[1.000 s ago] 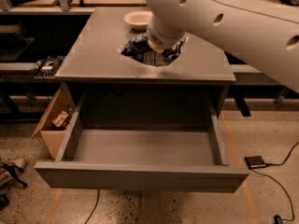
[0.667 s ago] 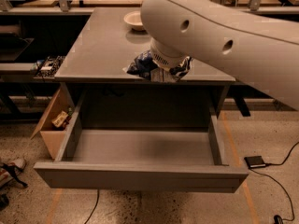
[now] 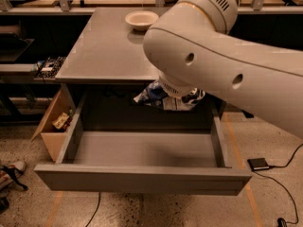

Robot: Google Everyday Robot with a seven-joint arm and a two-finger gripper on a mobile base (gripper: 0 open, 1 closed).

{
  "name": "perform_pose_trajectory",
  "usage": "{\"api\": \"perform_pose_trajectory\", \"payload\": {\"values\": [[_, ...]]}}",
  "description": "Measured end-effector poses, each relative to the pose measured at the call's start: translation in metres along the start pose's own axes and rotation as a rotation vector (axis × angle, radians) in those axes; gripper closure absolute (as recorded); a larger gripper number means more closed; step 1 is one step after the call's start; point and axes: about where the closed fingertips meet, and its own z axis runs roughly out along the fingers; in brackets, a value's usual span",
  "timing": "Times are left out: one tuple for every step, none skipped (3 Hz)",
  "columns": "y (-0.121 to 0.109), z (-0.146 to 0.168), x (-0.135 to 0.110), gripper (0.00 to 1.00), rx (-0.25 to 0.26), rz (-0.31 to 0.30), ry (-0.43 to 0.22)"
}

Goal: Place blue chip bag into top drawer

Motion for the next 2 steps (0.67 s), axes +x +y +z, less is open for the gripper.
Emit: {"api": "perform_pose_trajectory", "payload": {"values": [[0.016, 0.014, 0.02, 1.0, -0.045, -0.01, 0.06], [0.022, 0.038, 0.032, 1.0, -0.06, 0.011, 0.091]]}}
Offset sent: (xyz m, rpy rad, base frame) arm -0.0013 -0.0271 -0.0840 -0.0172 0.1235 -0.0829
